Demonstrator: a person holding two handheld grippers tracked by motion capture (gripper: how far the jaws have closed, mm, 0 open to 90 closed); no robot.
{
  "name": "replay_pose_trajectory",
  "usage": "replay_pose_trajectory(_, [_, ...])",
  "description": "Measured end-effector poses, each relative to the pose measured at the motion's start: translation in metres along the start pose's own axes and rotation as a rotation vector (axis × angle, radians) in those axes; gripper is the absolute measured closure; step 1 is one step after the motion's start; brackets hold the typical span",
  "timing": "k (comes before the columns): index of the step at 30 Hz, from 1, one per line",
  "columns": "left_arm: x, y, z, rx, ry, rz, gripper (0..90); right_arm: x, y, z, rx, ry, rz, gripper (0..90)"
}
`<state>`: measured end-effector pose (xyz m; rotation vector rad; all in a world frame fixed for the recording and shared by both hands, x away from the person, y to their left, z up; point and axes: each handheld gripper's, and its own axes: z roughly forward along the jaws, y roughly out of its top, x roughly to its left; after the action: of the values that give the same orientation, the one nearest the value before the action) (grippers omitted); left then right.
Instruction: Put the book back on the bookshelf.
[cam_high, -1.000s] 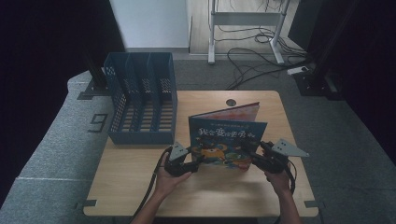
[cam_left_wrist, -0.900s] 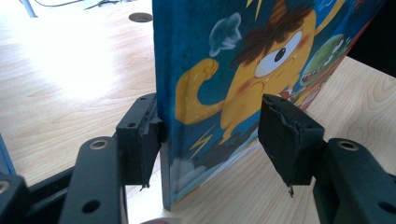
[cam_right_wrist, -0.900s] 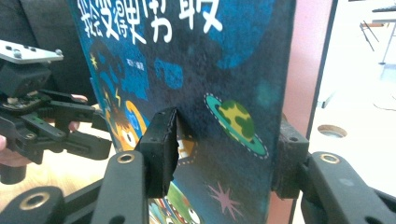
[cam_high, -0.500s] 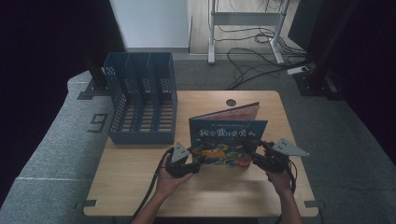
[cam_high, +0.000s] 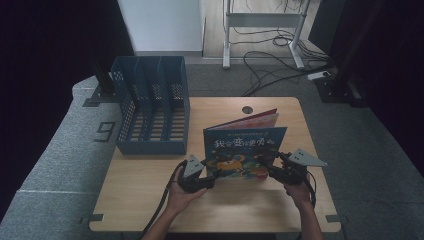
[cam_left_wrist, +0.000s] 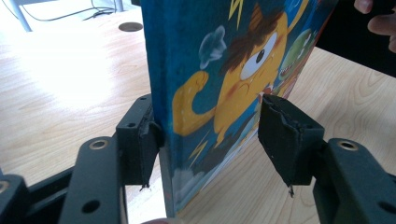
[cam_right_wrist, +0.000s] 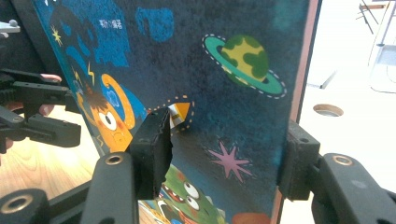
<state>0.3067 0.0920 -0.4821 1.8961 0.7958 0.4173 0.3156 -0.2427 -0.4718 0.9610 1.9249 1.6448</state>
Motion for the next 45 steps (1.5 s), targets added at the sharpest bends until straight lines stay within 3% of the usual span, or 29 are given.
replay_pose_trajectory(7, [-0.001,0.011,-0.001,-0.011,-0.002,0.014,38.4,-0.001,-0.002,-0.001,0.004,0.001,-0.012,45.7])
replay_pose_trajectory(14, [0.002,0.018,-0.001,-0.031,-0.015,0.002,41.5,-0.001,-0.003,0.0,0.015,0.006,-0.023,45.7])
replay_pose_trajectory(20, [0.008,0.023,-0.004,-0.077,-0.056,-0.022,46.7,-0.002,-0.004,-0.001,0.017,0.012,-0.025,46.4])
replay_pose_trajectory(27, [0.008,0.025,-0.005,-0.089,-0.043,-0.006,51.1,-0.002,-0.003,-0.001,0.02,0.009,-0.03,46.0])
replay_pose_trajectory(36, [0.002,0.023,-0.008,-0.105,-0.046,0.023,54.4,-0.004,0.007,-0.004,-0.011,-0.026,-0.039,35.4])
replay_pose_trajectory(45, [-0.006,0.024,-0.01,-0.123,-0.068,0.053,54.2,-0.011,0.028,0.002,-0.007,-0.037,-0.043,22.2])
